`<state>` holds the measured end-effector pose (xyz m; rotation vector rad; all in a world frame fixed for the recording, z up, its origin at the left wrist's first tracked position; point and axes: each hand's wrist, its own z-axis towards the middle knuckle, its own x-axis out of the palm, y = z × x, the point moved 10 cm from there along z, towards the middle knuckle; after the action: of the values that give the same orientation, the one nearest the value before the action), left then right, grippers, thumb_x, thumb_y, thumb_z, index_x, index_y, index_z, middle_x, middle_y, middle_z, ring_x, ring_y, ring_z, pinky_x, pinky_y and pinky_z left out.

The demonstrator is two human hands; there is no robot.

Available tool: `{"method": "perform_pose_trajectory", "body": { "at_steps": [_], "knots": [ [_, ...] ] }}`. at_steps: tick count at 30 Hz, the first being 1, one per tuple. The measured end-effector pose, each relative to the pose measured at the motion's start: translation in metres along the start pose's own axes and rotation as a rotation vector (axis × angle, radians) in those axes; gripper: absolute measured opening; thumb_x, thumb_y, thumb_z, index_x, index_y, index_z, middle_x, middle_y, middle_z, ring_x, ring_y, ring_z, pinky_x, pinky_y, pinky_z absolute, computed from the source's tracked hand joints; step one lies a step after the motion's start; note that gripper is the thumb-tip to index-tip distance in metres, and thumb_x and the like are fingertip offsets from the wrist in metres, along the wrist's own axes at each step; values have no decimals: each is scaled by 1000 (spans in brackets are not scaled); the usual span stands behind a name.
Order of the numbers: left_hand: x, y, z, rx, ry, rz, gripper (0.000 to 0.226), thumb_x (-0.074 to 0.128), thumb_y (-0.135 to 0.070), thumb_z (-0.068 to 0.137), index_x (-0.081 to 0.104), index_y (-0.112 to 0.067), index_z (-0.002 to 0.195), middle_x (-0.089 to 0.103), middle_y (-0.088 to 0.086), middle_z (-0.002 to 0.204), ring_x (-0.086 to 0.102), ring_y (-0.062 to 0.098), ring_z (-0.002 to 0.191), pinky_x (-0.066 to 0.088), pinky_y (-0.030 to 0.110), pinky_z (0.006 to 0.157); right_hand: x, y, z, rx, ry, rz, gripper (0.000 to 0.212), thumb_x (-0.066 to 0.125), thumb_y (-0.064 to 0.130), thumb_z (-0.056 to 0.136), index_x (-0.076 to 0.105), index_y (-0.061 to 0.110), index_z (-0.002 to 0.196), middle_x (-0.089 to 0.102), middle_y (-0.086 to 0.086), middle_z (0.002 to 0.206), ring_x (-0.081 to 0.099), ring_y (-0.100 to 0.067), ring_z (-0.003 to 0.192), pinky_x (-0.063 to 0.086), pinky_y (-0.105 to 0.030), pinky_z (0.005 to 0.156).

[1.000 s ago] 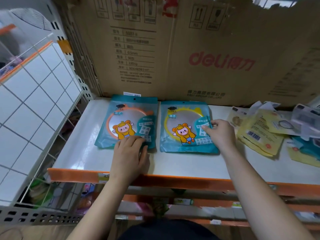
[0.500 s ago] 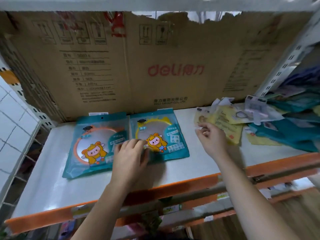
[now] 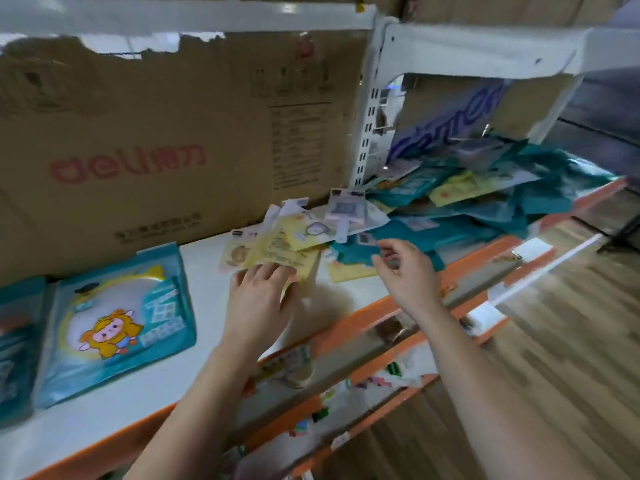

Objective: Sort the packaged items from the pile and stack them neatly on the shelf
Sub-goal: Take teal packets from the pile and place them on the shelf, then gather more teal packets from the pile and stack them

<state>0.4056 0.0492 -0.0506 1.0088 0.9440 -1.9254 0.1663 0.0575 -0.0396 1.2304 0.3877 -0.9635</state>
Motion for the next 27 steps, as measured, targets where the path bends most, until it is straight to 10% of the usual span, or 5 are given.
{"method": "perform_pose_trajectory", "body": {
  "at_steps": [27],
  "knots": [
    [146,-300,274,100,-88,-174,36,43,-38,96,66,-16,115,69,8,110,63,33,96,48,45,83,-241,-284,191,-2,-225,-31,22,62,25,92,70,10,105,70,-8,101,64,-22,96,49,-30,83]
  ]
}}
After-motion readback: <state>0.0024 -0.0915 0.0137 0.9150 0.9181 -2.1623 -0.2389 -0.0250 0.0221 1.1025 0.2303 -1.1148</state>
